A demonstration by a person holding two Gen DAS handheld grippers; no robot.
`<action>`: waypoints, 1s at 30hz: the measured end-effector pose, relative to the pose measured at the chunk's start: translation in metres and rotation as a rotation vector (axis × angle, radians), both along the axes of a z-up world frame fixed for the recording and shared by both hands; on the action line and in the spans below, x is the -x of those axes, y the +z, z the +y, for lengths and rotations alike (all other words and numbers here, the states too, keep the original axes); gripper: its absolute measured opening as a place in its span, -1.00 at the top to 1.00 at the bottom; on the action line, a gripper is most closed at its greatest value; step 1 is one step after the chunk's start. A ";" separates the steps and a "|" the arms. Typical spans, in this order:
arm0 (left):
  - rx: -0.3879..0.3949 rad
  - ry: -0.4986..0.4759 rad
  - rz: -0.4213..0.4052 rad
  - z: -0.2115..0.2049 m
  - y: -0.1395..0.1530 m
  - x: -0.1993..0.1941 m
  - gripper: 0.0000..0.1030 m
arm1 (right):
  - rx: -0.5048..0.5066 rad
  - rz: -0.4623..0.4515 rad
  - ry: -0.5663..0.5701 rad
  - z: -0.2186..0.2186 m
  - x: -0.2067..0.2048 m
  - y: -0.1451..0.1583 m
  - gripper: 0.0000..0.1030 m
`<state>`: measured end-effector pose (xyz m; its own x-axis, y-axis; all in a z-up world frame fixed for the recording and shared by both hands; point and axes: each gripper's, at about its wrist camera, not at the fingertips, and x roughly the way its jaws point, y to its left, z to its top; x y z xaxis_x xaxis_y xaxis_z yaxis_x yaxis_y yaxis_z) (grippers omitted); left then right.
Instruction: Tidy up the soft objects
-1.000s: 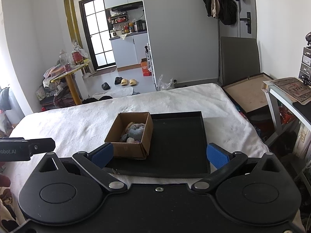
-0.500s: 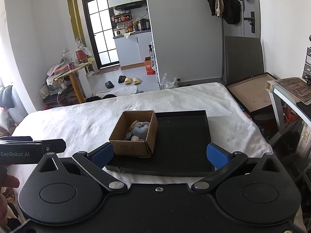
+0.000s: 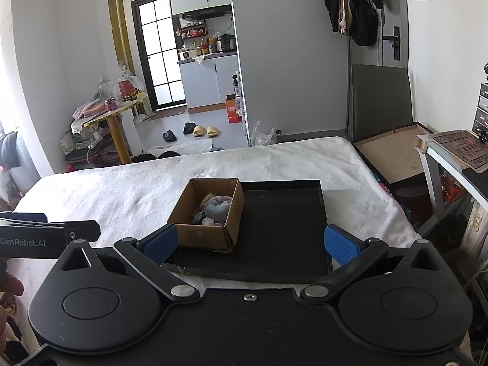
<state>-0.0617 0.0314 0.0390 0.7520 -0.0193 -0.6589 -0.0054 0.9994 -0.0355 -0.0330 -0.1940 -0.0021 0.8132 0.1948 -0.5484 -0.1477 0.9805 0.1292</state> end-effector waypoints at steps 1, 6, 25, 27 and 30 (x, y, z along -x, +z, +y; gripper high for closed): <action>0.000 0.000 0.000 0.000 0.000 0.000 -0.99 | -0.002 0.000 0.000 0.000 0.000 0.000 -1.00; 0.000 0.001 0.000 0.001 0.000 0.000 -0.99 | -0.002 0.002 0.002 0.001 -0.001 -0.001 -1.00; 0.007 0.001 0.013 0.003 -0.004 0.001 -0.99 | 0.009 0.015 0.007 0.001 -0.001 -0.007 -1.00; 0.005 0.006 0.015 0.001 -0.004 0.000 -0.99 | 0.006 0.016 0.007 0.001 -0.001 -0.007 -1.00; 0.006 0.006 0.010 0.001 -0.004 0.001 -0.99 | 0.008 0.015 0.007 0.001 -0.001 -0.007 -1.00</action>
<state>-0.0625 0.0328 0.0351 0.7455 -0.0186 -0.6662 -0.0118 0.9991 -0.0411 -0.0321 -0.1932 -0.0088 0.8033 0.1961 -0.5624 -0.1524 0.9805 0.1241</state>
